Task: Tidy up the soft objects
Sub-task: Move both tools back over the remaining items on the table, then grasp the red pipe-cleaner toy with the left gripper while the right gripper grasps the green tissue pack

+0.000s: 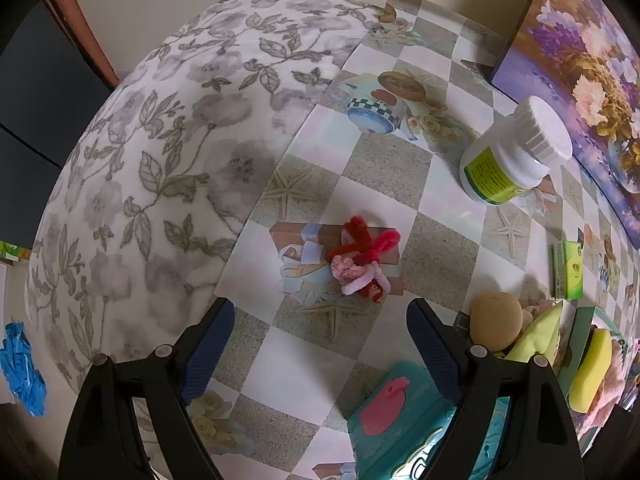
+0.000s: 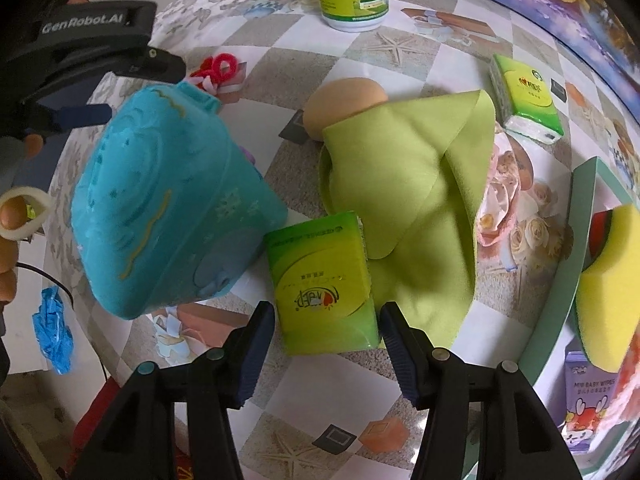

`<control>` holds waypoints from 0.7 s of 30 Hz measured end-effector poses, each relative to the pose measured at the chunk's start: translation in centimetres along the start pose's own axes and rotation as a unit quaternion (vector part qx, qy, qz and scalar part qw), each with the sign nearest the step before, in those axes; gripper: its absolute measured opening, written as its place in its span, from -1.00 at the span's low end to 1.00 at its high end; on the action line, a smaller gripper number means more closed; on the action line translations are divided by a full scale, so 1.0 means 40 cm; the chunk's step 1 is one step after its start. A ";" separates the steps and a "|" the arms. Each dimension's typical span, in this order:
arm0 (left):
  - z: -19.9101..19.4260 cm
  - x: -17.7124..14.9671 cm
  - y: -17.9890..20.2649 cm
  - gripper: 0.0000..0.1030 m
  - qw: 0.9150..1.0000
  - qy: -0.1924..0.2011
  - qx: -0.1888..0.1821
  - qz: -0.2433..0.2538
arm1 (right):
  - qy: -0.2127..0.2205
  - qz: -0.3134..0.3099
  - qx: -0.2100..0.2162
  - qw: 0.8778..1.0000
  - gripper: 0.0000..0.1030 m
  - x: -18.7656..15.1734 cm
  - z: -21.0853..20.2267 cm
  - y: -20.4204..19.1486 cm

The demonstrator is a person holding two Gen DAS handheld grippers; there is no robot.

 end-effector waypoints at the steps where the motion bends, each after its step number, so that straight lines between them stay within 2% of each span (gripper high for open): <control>1: 0.001 0.000 0.001 0.71 1.000 0.000 0.000 0.001 | 0.000 0.001 0.001 1.000 0.15 0.000 0.001 0.000; 4: 0.005 0.000 0.002 0.71 1.000 -0.002 0.000 0.001 | 0.002 0.005 -0.001 1.000 0.06 0.002 -0.002 0.001; 12: 0.010 0.004 0.002 0.71 1.000 -0.001 -0.001 -0.001 | 0.014 0.013 0.012 1.000 0.03 0.009 -0.039 0.041; 21: 0.046 0.022 0.012 0.71 1.000 -0.012 -0.014 -0.015 | 0.067 0.060 0.027 0.996 0.01 0.036 -0.149 0.132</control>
Point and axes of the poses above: each gripper's, at about its wrist camera, not at the fingertips, and z roughly the way its jaws point, y to its right, x to its top, the point moved 4 cm from there along z, roughly the way its jaws point, and after that the axes turned 5 degrees about x, right-handed, at the moved point
